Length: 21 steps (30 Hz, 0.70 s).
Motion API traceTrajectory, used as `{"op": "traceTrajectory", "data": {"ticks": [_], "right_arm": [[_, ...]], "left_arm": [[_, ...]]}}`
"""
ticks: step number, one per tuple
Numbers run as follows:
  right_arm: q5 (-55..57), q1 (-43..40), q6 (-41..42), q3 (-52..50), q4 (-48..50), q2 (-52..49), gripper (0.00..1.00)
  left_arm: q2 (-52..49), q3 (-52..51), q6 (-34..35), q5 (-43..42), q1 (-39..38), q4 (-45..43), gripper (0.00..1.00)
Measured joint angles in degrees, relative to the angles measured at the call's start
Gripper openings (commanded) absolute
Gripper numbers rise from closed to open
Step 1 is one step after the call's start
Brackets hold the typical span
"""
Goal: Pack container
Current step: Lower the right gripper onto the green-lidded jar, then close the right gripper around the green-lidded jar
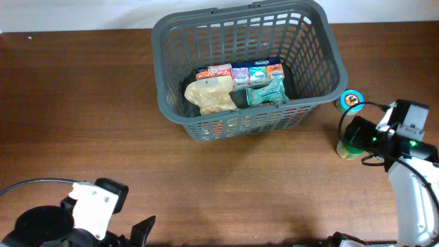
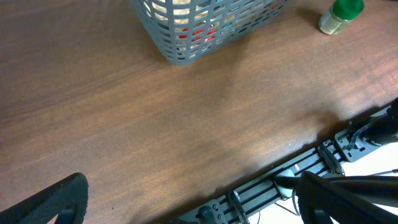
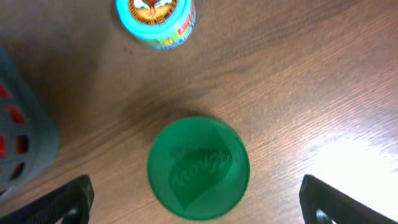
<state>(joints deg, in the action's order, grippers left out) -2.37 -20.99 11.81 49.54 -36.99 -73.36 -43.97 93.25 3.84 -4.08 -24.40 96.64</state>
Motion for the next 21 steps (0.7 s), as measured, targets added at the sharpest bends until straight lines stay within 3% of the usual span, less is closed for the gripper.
{"op": "traceTrajectory", "data": {"ticks": [21], "right_arm": [[0.0, 0.0, 0.5, -13.0, 18.6, 0.0, 0.99]], "left_arm": [[0.0, 0.0, 0.0, 0.0, 0.0, 0.0, 0.99]]}}
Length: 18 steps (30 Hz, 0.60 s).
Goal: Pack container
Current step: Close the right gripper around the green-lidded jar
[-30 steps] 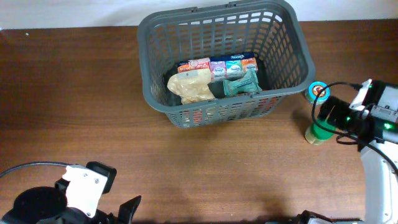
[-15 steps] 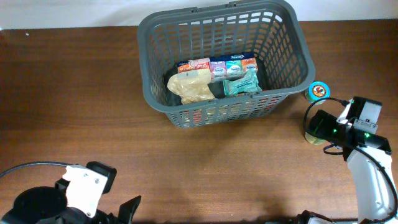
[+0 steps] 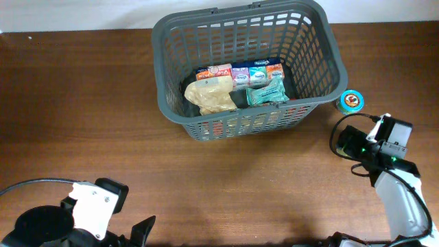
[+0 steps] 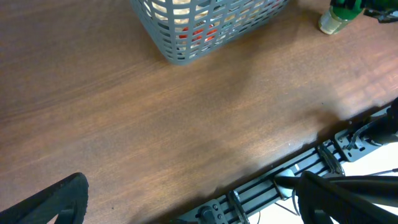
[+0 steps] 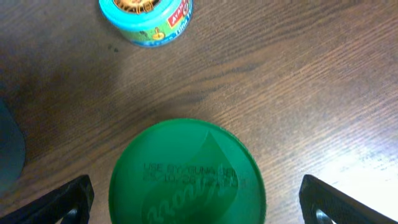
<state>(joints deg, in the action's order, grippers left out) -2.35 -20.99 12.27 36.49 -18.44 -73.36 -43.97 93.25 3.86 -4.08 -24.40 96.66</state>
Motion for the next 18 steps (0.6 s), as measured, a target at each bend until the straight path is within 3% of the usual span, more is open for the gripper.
{"op": "traceTrajectory", "data": {"ticks": [18], "right_arm": [[0.0, 0.0, 0.0, -3.2, 7.4, -2.4, 0.99]], "left_arm": [[0.0, 0.0, 0.0, 0.0, 0.0, 0.0, 0.99]]}}
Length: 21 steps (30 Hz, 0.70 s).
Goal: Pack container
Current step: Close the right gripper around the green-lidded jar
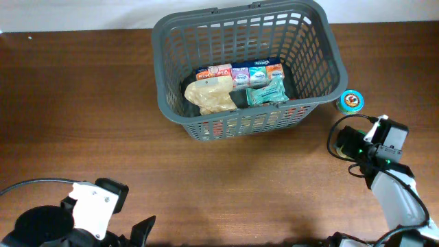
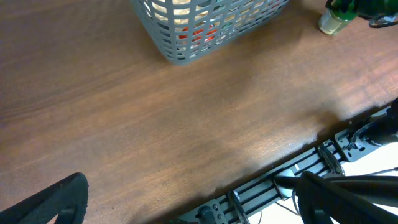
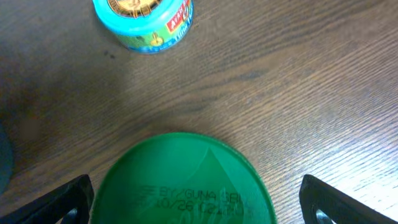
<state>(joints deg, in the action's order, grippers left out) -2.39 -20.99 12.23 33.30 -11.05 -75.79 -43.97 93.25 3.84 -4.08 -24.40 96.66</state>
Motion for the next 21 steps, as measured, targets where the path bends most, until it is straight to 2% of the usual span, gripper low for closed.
{"op": "traceTrajectory", "data": {"ticks": [8, 14, 21], "right_arm": [[0.3, 2.2, 0.0, 0.0, 0.4, -1.5, 0.99], [1.2, 3.1, -0.2, 0.0, 0.8, -3.4, 0.95], [2.0, 3.1, -0.2, 0.0, 1.4, -4.7, 0.83]], "left_arm": [[0.0, 0.0, 0.0, 0.0, 0.0, 0.0, 0.99], [0.0, 0.0, 0.0, 0.0, 0.0, 0.0, 0.99], [0.0, 0.0, 0.0, 0.0, 0.0, 0.0, 0.99]]}}
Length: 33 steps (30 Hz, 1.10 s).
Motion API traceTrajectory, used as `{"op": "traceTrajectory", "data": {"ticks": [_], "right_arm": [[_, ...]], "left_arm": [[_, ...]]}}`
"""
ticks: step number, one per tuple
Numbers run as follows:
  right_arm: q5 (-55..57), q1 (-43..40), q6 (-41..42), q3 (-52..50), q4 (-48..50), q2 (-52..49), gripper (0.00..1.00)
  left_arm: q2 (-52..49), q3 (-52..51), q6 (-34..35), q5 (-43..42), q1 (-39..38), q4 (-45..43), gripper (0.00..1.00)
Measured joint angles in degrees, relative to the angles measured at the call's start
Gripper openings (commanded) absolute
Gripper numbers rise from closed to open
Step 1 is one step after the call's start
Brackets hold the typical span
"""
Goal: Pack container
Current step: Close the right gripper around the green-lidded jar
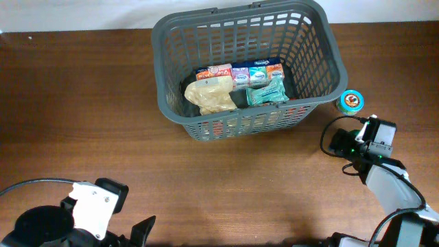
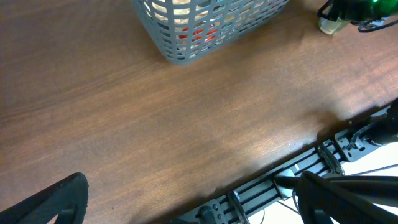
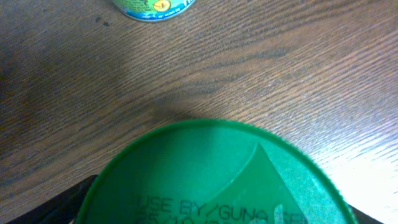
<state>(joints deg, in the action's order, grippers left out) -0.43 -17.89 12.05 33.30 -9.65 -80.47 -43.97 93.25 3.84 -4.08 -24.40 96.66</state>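
The grey plastic basket (image 1: 247,65) stands at the back middle of the table and holds a row of small cartons (image 1: 240,72), a yellowish bag (image 1: 211,96) and a teal packet (image 1: 267,91). A jar with a green lid (image 3: 217,174) stands right of the basket; its pale body (image 2: 328,25) shows in the left wrist view. My right gripper (image 1: 341,143) is open and low over the jar, with the lid filling the space between its fingers. Behind the jar sits a small teal can (image 1: 352,101). My left gripper (image 2: 193,205) is open and empty at the table's front left.
The brown wooden table (image 1: 82,103) runs under everything. A metal rail with cables (image 2: 292,177) lines the table's front edge next to the left arm. The basket's right wall (image 1: 328,62) stands close to the can and the jar.
My right gripper has come lower over the green-lidded jar, whose lid now looks larger between the fingers. The teal can has slid to the top edge of the right wrist view. The left arm is unchanged.
My open right gripper was first well above the green-lidded jar, with the teal can behind it. At each later moment it was lower and nearer, and the lid now fills the view. The basket's contents and the left arm stayed as they were.
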Motion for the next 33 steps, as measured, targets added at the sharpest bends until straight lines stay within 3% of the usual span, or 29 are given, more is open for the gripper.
{"op": "traceTrajectory", "data": {"ticks": [21, 33], "right_arm": [[1.1, 0.0, 0.0, 0.0, 0.7, 0.0, 0.51], [1.1, 0.0, 0.0, 0.7, -1.3, 0.2, 0.50]], "left_arm": [[0.0, 0.0, 0.0, 0.0, 0.0, 0.0, 0.99], [0.0, 0.0, 0.0, 0.0, 0.0, 0.0, 0.99]]}}
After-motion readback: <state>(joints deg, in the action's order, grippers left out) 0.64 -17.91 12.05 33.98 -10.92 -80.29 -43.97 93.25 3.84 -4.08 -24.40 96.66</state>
